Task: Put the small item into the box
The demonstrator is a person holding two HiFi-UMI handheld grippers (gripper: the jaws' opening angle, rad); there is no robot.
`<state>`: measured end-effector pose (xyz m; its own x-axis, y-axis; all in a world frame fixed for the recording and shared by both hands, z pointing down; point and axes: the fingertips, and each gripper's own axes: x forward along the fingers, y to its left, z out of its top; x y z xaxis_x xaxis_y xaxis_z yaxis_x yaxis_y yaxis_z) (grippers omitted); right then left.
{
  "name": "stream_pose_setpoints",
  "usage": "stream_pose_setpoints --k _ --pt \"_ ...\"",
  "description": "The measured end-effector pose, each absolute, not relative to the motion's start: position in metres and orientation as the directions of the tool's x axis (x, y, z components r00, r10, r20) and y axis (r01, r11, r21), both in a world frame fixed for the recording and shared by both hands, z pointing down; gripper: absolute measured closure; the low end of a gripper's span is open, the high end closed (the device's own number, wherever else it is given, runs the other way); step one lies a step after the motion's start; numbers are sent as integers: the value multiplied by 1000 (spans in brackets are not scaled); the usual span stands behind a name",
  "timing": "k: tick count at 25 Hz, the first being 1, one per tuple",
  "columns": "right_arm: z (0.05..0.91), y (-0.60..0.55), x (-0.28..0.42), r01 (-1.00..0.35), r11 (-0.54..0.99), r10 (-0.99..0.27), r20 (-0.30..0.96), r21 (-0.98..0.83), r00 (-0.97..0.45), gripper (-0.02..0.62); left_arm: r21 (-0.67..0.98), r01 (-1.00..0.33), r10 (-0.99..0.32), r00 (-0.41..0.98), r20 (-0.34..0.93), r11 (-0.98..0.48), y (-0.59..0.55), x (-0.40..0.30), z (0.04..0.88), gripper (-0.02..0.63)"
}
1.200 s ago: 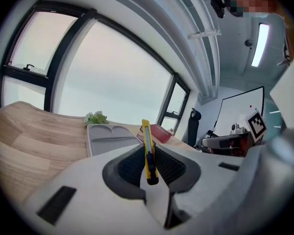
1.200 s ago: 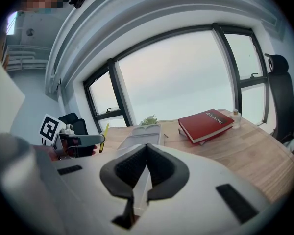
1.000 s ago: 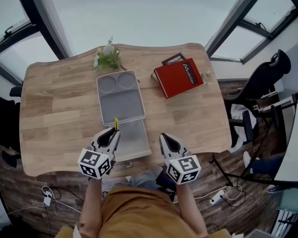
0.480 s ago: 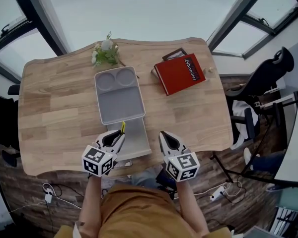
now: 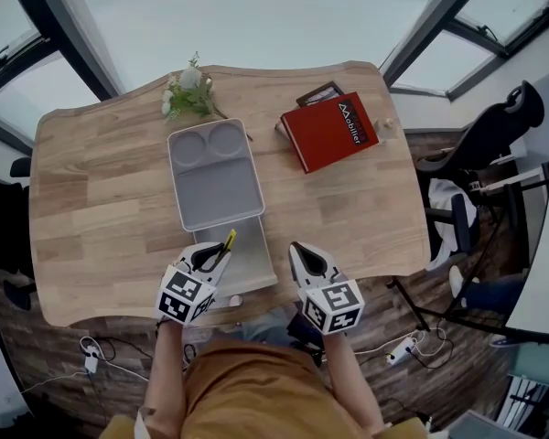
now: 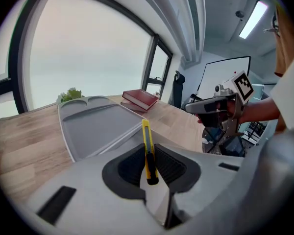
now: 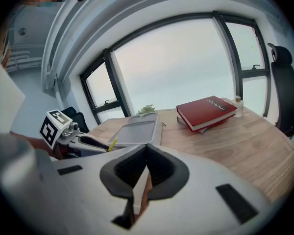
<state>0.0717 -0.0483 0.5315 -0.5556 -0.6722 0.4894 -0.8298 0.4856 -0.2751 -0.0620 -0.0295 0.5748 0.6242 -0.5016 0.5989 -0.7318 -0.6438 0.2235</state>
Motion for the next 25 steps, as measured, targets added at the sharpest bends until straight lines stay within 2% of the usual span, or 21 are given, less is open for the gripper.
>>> stream_pose_setpoints --k 25 --pt "542 -57 82 -844 449 -672 511 -295 -536 591 245 -656 -247 563 789 -714 -22 -40 623 543"
